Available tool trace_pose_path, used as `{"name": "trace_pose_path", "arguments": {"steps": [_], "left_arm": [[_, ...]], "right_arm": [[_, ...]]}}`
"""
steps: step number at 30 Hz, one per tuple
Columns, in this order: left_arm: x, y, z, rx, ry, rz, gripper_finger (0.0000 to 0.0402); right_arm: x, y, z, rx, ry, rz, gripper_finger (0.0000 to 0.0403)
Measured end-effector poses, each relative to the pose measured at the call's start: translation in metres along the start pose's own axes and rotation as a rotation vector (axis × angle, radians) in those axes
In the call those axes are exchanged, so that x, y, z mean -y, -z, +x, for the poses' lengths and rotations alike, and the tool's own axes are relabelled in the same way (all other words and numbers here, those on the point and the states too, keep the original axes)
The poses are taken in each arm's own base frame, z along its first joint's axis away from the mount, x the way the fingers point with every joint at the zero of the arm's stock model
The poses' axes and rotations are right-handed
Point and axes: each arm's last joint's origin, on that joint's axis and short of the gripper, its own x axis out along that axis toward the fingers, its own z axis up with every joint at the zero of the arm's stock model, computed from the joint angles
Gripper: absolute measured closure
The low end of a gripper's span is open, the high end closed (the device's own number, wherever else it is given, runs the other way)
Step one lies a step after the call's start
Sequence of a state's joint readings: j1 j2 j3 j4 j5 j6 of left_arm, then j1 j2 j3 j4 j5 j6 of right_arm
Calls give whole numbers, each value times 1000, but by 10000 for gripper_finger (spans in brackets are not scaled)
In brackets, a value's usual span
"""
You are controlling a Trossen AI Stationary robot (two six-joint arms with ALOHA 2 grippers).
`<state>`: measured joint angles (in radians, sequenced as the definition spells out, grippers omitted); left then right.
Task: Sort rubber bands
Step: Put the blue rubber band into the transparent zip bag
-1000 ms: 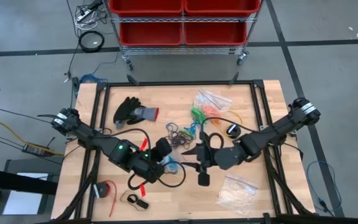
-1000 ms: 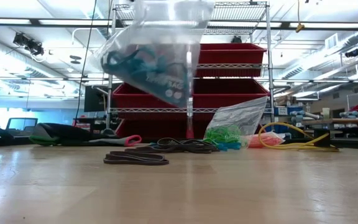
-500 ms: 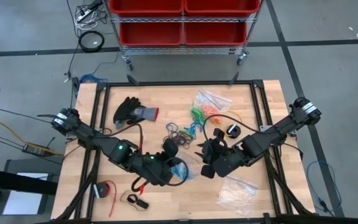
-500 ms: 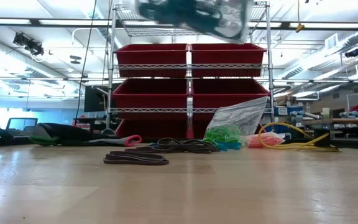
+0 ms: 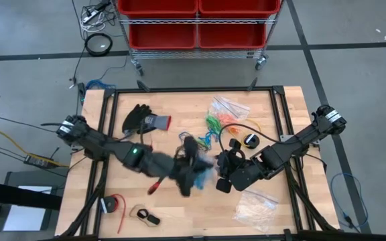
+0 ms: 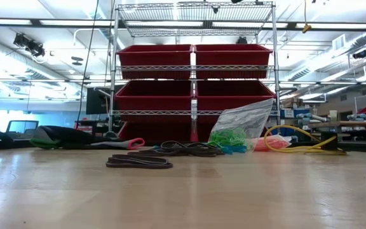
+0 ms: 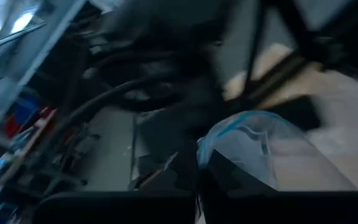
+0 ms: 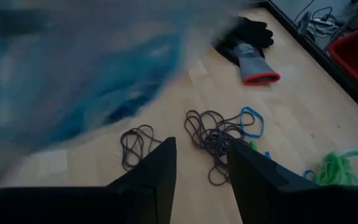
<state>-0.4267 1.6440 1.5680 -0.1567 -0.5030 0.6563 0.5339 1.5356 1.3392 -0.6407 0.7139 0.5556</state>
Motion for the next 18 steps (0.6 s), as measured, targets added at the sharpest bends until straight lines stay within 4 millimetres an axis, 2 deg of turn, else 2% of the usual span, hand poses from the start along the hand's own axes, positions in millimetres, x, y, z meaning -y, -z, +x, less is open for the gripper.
{"name": "trace_pose_path", "arguments": {"steps": [5,12,15,18], "left_arm": [[-17,6,9,36,-91,-56,389],[-25,12,14,26,-119,-66,389],[-19,13,21,27,-123,-68,389],[-5,13,32,30,-117,-64,389]], "right_arm": [[0,0,0,0,1,-12,276],[0,1,0,-5,1,-21,277],[1,2,0,-18,9,-32,277],[4,5,1,-48,31,-31,277]]}}
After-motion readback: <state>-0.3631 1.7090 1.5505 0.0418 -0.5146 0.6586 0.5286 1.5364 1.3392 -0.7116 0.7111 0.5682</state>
